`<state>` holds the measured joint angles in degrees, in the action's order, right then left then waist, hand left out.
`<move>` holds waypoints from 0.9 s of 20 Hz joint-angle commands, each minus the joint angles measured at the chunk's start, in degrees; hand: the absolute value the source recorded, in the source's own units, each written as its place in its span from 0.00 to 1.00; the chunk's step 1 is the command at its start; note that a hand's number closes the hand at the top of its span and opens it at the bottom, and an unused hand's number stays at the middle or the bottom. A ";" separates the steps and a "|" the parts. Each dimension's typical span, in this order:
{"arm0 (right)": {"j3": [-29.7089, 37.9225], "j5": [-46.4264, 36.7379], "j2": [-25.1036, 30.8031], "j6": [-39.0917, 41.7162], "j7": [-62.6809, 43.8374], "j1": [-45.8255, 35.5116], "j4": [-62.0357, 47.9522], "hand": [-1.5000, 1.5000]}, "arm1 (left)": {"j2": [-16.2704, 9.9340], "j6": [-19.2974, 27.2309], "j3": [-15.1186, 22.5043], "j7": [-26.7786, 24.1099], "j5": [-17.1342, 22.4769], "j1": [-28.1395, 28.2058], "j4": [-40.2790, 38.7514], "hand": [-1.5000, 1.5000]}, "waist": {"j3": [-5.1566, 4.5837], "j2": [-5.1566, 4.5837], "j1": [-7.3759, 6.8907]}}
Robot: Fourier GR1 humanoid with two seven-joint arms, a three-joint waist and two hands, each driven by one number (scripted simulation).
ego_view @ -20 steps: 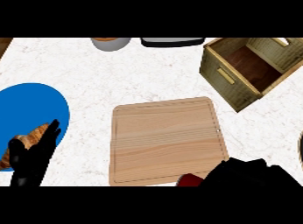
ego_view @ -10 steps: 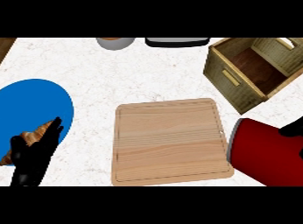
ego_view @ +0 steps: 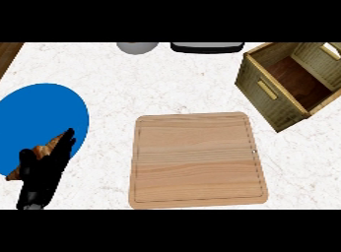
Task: Pick the can from the cutting board and place it in the basket
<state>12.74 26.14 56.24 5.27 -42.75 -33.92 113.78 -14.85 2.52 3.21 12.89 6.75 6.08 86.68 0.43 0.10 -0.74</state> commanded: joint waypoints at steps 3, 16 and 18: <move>0.47 0.12 4.48 9.59 6.21 -7.38 -17.56 1.00 | 0.99 -0.51 0.85 1.95 -0.55 0.47 -5.56 0.50 | -0.52 -0.89 -1.33; -8.65 -10.51 -6.67 9.90 17.62 -14.63 -37.69 1.00 | 1.31 -0.54 0.70 3.57 -1.23 1.27 -3.89 0.50 | -0.46 -0.64 -1.36; -6.86 -8.66 -9.02 8.95 18.24 -15.45 -42.39 1.00 | 2.30 -0.09 0.72 3.46 -1.22 -0.32 -5.27 0.50 | -0.45 -0.75 -1.14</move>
<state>5.46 17.35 50.23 14.11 -26.86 -47.49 78.77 -13.83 1.85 3.28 13.87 5.91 4.54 86.07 0.58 -0.09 -2.13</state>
